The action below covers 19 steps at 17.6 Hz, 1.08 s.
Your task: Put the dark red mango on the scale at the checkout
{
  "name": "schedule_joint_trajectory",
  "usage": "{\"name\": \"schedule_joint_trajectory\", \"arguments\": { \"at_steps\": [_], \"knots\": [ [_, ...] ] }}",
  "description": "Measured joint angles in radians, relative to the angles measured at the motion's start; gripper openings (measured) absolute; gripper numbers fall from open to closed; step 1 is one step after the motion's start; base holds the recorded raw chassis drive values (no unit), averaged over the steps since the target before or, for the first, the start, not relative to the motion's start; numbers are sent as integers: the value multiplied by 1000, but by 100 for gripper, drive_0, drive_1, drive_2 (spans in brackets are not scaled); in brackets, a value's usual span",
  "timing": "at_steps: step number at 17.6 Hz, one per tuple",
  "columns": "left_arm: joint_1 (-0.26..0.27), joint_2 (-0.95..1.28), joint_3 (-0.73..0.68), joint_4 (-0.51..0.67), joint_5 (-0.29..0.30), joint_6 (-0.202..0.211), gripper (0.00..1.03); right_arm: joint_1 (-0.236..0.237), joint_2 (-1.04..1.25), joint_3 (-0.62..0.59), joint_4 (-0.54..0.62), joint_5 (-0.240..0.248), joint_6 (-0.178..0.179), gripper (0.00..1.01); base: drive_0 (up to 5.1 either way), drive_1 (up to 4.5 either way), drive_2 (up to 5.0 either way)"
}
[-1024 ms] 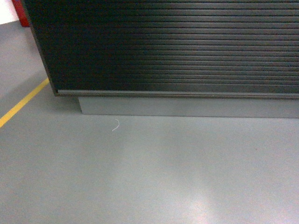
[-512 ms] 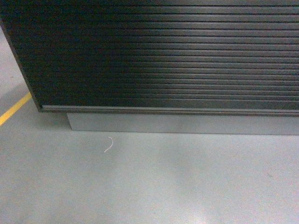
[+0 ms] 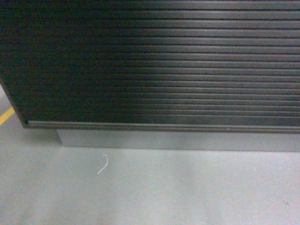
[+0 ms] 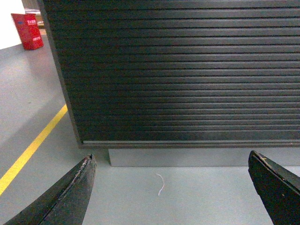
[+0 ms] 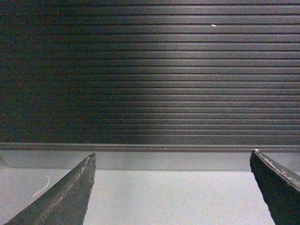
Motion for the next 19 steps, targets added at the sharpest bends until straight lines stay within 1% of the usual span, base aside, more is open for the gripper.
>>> {"name": "schedule_joint_trajectory", "arguments": {
  "at_steps": [14,19],
  "knots": [
    [0,0,0,2,-1,0,98,0,0,0,2,0,0,98,0,416,-415],
    [0,0,0,-2,0,0,98,0,0,0,-3,0,0,98,0,0,0]
  ]
}}
